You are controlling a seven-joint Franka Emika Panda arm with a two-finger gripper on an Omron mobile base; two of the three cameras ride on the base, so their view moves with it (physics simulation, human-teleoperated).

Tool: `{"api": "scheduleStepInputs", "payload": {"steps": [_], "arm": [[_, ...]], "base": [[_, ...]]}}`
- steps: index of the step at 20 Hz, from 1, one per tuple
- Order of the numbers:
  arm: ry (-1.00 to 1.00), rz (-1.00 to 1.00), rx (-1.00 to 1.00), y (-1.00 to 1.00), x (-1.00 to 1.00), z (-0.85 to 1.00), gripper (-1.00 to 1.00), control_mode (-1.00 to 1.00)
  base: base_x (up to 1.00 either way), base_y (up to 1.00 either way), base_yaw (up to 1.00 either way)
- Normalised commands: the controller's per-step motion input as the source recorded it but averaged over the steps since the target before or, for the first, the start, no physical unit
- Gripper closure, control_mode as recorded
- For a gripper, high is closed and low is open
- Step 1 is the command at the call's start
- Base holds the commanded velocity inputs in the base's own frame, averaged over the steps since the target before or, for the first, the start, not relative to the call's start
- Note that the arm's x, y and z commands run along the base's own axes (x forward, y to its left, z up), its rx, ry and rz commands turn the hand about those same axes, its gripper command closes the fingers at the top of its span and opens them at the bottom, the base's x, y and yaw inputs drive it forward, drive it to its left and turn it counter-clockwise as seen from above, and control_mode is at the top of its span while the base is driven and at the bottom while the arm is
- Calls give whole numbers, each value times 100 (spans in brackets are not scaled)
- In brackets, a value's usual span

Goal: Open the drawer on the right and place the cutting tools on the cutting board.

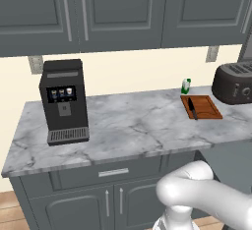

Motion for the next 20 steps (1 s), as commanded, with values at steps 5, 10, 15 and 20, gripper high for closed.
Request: {"api": "scheduleStepInputs", "payload": {"steps": [5, 10, 15, 20], "arm": [[0, -2, 0, 22, 0, 37, 100, -100], [0, -2, 0, 15, 0, 33, 100, -100], [0, -1, 0, 16, 22, 23, 100, -100], [0, -2, 0, 25, 50, 23, 100, -100]], "base": [[0, 0, 0], [0, 0, 0], [0, 0, 0], [0, 0, 0]]}}
